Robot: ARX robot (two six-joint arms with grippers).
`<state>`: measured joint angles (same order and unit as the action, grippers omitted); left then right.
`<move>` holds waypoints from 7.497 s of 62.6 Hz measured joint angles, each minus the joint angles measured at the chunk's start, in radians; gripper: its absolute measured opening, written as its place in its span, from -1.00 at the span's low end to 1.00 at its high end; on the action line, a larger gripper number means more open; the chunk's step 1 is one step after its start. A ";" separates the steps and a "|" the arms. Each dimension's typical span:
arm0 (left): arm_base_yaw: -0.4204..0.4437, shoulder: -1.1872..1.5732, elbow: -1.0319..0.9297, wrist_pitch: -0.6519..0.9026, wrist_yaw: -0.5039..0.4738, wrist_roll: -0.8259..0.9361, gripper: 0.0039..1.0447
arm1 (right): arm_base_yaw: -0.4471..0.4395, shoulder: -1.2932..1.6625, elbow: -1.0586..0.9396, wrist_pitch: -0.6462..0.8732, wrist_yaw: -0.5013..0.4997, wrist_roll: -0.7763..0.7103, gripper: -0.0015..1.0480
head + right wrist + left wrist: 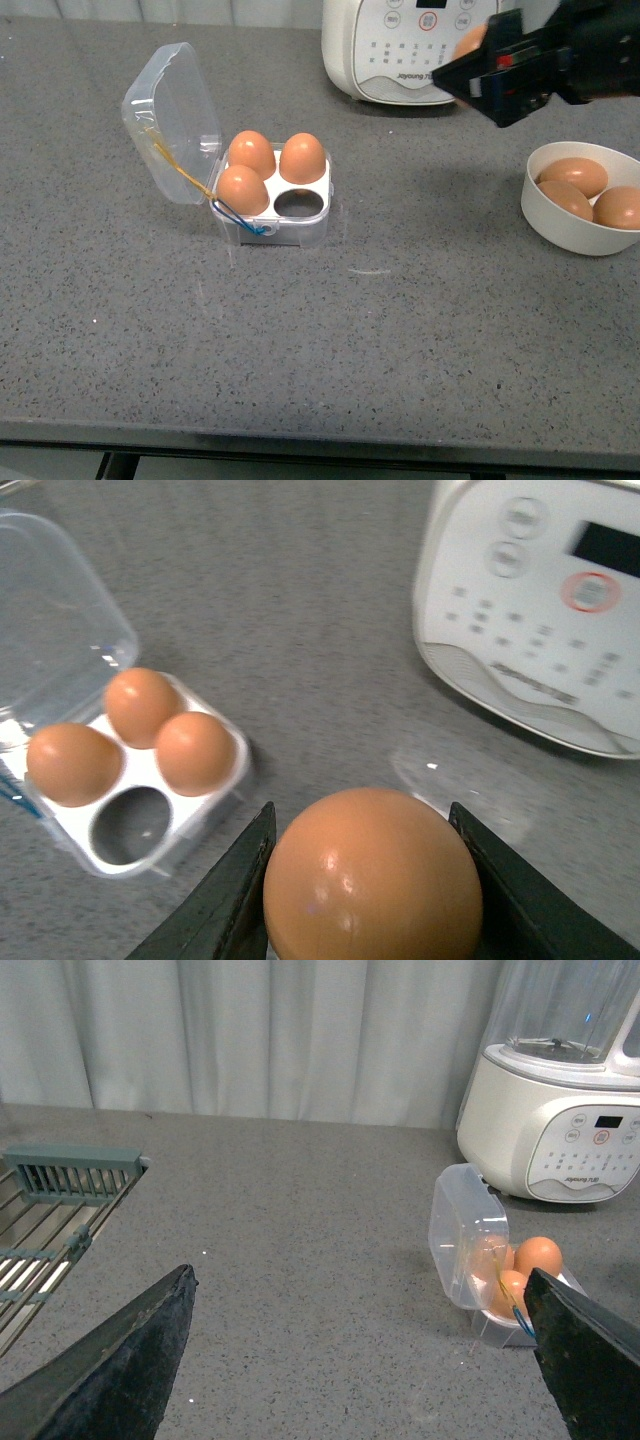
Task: Put egg into box
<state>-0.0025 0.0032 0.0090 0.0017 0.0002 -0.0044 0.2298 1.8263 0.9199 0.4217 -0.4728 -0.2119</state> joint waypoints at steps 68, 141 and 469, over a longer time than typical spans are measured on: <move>0.000 0.000 0.000 0.000 0.000 0.000 0.88 | 0.222 0.221 0.140 0.018 -0.059 0.113 -0.18; 0.000 0.000 0.000 0.000 0.000 0.000 0.88 | 0.208 0.241 0.128 0.074 0.004 0.078 0.85; -0.144 1.841 0.586 0.682 -0.162 -0.485 0.88 | -0.227 -1.822 -0.914 -0.421 0.472 0.203 0.82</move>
<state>-0.1467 1.8442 0.5953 0.6838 -0.1619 -0.4896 0.0025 0.0044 0.0063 0.0006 -0.0010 -0.0093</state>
